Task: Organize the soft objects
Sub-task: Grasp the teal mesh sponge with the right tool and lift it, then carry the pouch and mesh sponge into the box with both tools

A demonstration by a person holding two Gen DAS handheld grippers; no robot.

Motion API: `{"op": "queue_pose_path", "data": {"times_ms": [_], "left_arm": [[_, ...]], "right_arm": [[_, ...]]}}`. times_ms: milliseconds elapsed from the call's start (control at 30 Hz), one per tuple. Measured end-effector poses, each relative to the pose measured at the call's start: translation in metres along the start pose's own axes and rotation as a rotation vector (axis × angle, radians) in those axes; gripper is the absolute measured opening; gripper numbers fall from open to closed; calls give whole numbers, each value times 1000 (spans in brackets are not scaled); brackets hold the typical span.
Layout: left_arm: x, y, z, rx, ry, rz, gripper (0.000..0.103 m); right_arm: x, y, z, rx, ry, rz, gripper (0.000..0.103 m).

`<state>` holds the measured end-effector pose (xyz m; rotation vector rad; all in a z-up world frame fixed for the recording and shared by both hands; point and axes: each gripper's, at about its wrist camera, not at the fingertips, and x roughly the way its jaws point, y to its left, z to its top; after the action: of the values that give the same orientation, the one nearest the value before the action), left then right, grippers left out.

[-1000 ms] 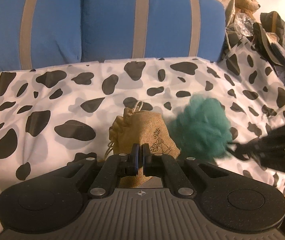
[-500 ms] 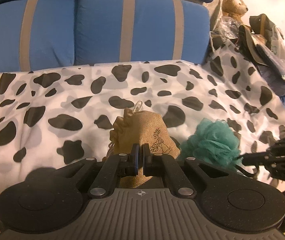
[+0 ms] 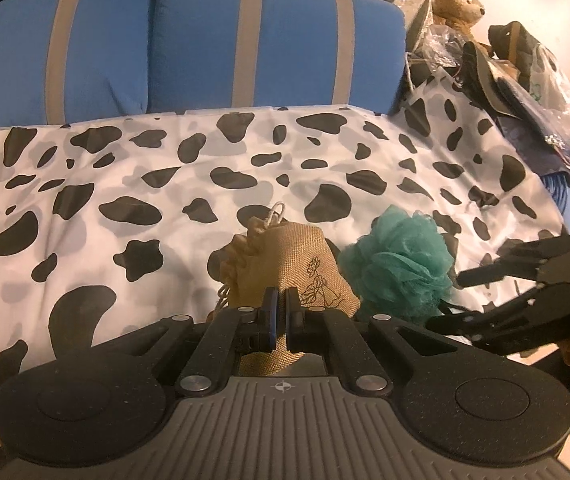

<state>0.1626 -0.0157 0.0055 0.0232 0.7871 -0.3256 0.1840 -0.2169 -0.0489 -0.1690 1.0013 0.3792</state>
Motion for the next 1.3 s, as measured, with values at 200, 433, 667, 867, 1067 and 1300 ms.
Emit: {"op": "queue_pose_path", "data": {"times_ms": [200, 433, 667, 867, 1067, 1300], "left_arm": [[-3, 0, 0, -3, -4, -4, 4], [-11, -3, -4, -6, -11, -20, 4], [-25, -10, -11, -6, -26, -29, 4], [-39, -19, -24, 9, -30, -25, 4], [-55, -32, -40, 25, -28, -35, 4], [-68, -50, -63, 51, 7, -50, 4]], "right_arm": [[29, -11, 10, 68, 17, -54, 76], [29, -3, 7, 48, -7, -29, 9], [-4, 4, 1, 23, -70, -4, 7], [-37, 7, -11, 38, -132, 13, 7], [-63, 22, -30, 27, -149, 40, 7], [-88, 43, -59, 10, -141, 61, 7]]}}
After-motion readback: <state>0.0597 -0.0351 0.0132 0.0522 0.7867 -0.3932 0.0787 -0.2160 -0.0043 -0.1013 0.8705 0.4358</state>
